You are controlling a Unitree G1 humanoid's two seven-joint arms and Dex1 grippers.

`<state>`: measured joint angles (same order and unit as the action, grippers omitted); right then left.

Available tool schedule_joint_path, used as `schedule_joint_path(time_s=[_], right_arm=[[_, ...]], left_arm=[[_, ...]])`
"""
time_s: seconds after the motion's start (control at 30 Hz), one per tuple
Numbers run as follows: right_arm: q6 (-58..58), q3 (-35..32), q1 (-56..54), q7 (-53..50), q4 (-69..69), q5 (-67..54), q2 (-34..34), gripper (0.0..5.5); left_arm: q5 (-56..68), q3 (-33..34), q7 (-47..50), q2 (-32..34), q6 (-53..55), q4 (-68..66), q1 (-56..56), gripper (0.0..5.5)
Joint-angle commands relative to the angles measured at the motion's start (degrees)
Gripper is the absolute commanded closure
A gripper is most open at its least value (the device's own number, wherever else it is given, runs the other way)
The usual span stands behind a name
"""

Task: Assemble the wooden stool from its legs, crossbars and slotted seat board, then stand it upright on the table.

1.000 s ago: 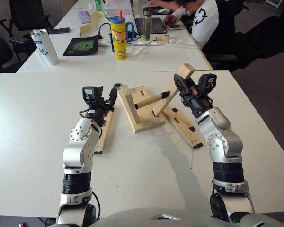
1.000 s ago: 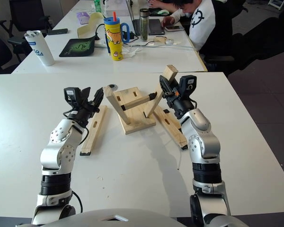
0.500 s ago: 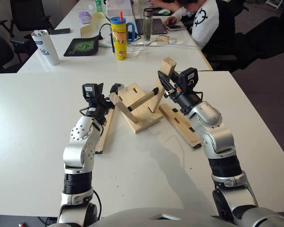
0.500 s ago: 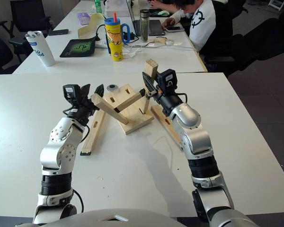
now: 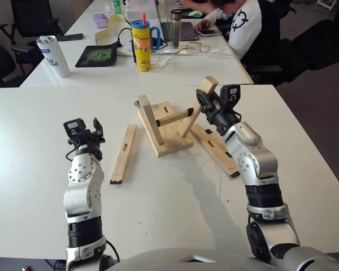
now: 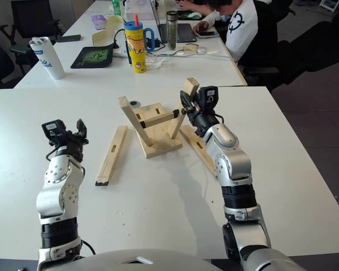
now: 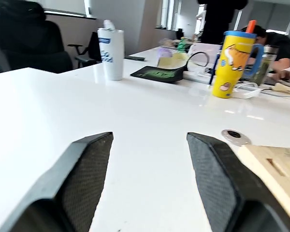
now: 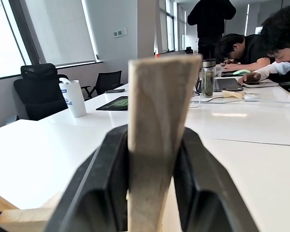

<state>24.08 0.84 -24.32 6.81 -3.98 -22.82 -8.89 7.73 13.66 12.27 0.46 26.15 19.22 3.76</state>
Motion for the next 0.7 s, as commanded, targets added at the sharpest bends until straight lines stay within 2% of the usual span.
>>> schedule_joint_path(time_s=[0.03, 0.4, 0.7], right_arm=[[5.3, 1.9, 3.8, -4.8, 0.3, 3.6, 2.7, 4.45], [6.9, 4.2, 4.2, -3.1, -1.8, 5.8, 3.1, 4.45], [6.5, 4.5, 4.3, -2.7, -0.6, 6.7, 3.0, 4.45]], left_arm=[[-1.7, -3.0, 3.3, -4.9, -0.3, 2.7, -2.7, 2.67], [-5.5, -3.2, 1.8, 0.9, -7.8, -10.3, 10.8, 2.67], [-6.2, 1.8, 3.4, 3.4, -9.1, -11.4, 9.0, 2.67]])
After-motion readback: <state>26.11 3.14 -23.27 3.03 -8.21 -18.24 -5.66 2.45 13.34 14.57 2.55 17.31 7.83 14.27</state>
